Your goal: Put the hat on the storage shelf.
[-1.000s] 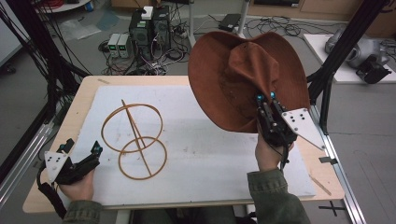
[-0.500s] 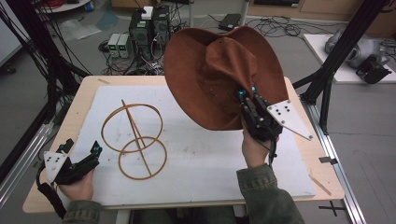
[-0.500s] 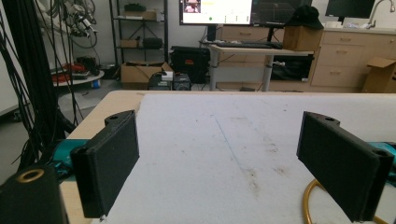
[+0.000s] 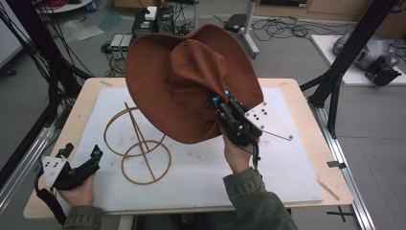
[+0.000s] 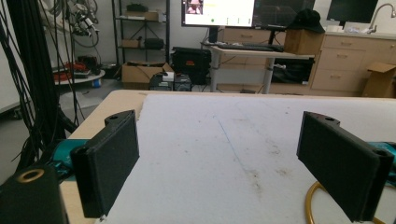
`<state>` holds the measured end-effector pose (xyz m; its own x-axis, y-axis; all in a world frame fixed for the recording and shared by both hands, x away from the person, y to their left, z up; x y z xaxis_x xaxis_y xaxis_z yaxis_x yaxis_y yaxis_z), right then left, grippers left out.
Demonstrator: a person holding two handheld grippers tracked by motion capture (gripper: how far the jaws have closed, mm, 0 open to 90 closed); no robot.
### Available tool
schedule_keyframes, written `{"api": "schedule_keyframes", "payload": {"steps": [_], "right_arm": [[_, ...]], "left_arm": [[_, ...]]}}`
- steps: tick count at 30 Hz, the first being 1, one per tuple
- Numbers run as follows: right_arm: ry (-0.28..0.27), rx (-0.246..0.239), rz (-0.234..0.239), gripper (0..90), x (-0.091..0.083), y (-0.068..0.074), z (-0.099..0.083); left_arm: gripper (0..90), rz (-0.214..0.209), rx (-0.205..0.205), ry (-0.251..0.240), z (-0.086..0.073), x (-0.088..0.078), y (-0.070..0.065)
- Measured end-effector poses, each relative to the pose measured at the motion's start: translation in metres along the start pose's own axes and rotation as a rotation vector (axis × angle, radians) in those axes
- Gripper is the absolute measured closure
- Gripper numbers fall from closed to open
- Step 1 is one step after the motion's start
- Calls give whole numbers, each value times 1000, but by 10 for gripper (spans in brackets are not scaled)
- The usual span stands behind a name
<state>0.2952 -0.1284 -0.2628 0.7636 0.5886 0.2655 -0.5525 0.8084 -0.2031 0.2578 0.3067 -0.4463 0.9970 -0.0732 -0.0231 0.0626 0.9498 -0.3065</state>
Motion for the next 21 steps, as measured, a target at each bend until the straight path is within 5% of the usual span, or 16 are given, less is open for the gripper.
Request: {"api": "schedule_keyframes", "payload": {"steps": [21], "right_arm": [[-107,144,250,879,32,30,-11]], "left_arm": [[132,-2,-10,0,0,-1,3]]}}
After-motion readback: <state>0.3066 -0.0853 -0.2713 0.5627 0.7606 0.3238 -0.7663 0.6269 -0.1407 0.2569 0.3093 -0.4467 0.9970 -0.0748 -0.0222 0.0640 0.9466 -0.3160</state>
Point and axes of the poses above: each handheld gripper's, and its own axes: x roughly forward along the jaws, z roughly out of its top, y roughly to its left, the point moved 2 cm from there along x, roughly forward along the jaws, and after that the axes turned 14 degrees about -x, right-handed, at the moved point
